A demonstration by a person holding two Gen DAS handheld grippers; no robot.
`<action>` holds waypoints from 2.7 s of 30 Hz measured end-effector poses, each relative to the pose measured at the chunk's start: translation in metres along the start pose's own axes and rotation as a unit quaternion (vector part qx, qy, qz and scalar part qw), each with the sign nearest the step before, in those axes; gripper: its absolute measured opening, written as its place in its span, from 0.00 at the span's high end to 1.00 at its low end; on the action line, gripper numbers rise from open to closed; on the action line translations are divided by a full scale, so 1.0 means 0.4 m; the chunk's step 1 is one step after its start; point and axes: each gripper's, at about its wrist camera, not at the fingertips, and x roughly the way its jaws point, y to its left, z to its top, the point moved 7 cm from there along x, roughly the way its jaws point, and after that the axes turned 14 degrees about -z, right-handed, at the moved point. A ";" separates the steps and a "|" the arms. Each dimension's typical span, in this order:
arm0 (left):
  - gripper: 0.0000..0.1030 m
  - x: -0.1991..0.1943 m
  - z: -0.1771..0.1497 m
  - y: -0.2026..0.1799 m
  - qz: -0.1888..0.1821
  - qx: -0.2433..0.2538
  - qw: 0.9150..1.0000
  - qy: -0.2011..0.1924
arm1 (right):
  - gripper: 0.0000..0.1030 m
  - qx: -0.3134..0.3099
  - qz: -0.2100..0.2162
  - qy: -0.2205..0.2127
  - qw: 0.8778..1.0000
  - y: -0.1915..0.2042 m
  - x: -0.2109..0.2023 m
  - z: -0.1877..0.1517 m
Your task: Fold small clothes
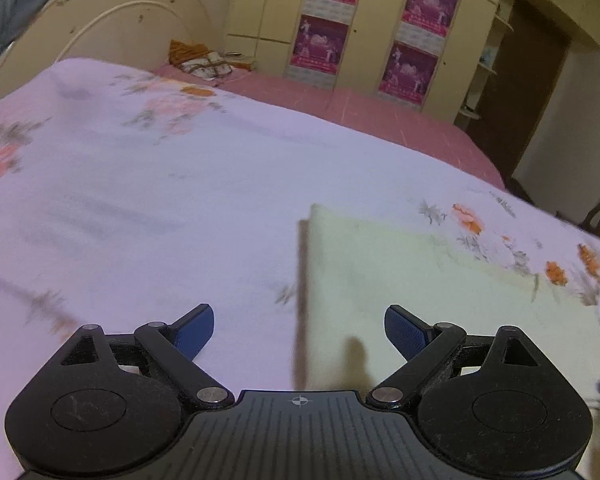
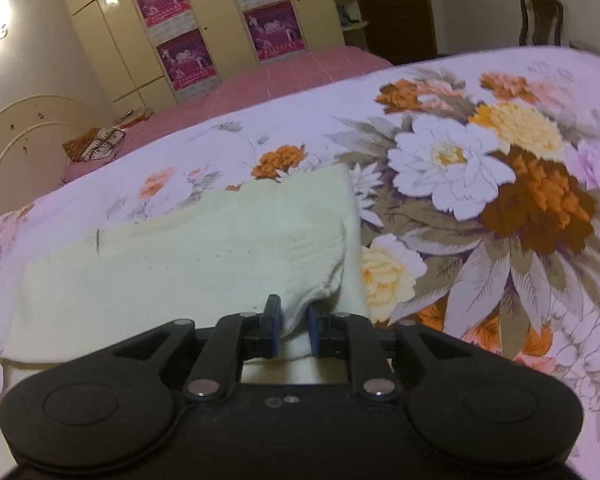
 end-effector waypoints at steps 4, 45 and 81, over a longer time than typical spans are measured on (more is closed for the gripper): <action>0.11 0.102 0.004 -0.015 0.020 0.012 0.999 0.032 | 0.95 -0.027 -0.035 -0.019 0.999 -0.010 -0.013 -0.002; 0.11 -0.115 -0.208 -0.198 -0.041 0.081 0.993 0.071 | 0.72 -0.152 0.062 -0.016 0.986 0.178 -0.161 -0.128; 0.11 -0.386 -0.454 -0.145 -0.030 0.164 0.982 0.089 | 0.66 -0.150 -0.025 -0.011 0.988 0.037 -0.406 -0.458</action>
